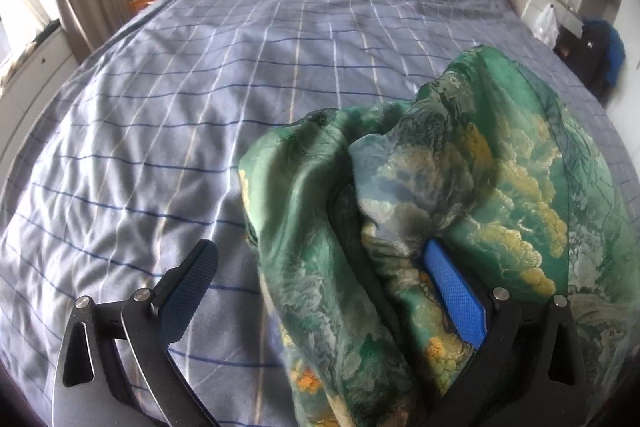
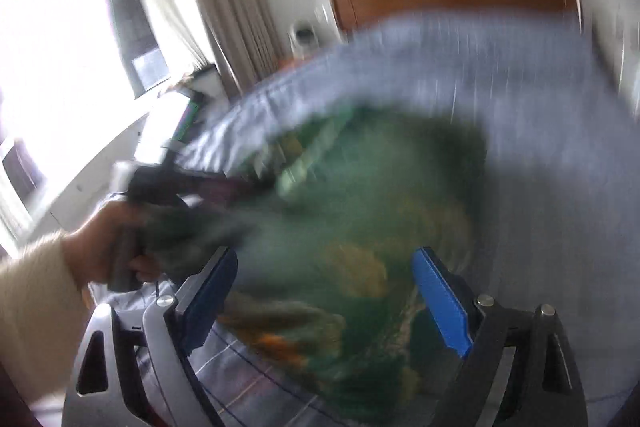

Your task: Fold large clothes

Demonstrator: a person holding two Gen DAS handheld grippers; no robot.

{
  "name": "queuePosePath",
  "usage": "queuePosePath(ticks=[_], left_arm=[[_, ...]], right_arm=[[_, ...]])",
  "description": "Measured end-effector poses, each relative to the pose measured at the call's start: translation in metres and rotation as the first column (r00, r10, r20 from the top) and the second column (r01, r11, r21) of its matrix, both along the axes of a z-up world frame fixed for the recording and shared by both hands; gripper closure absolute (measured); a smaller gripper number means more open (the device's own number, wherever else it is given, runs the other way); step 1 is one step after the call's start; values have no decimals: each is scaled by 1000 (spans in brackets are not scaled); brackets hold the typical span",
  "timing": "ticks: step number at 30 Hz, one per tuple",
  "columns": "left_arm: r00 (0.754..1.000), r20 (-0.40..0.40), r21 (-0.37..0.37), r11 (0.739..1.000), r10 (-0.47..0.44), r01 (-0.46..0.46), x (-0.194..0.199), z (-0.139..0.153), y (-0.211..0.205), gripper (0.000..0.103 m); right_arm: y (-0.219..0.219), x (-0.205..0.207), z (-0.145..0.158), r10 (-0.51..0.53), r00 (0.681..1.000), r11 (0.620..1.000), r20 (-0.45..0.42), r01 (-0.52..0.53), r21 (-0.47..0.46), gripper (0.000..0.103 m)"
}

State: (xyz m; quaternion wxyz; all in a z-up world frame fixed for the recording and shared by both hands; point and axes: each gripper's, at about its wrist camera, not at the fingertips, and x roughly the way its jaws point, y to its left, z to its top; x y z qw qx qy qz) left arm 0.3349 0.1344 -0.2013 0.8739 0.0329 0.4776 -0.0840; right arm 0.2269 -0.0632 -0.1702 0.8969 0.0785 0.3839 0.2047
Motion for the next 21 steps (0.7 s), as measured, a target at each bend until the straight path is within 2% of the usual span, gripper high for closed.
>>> queuePosePath(ticks=[1,2,3,5,7,9,14,18,21], left_arm=[[1000,1,6,1000,0,0,0,-3,0,1],[1000,1,6,1000,5,-5,-2,-4,1,1],[1000,-5,1,1000,22,-22,-3,-10,2,1],[999,-14,-2,999,38,-38,-1,-17,3,0],[998,-15,-31,998,58,-59,-3,-15,7,0],[997,-1,-75,995,71,-71,-8,-2,13,0],[992,66,-99,990,105,-99,-24,39,28,1],[989,85,-154,982,120,-106,-36,66,38,1],[989,101,-155,984,109,-92,-45,81,36,1]], right_arm=[[5,9,-17,-3,999,1000,-43,3,-4,11],[13,9,-25,-2,999,999,-44,0,-46,8],[27,8,-31,8,999,992,-33,-12,-127,4],[47,5,-36,20,1000,969,-19,-24,-244,0],[56,3,-38,11,1000,954,-9,-14,-298,0],[53,6,-31,-1,1000,958,-25,-6,-287,0],[33,3,5,-39,999,976,-32,31,-217,0],[20,-12,31,-51,999,989,15,53,-140,0],[14,-20,43,-63,997,994,35,65,-91,0]])
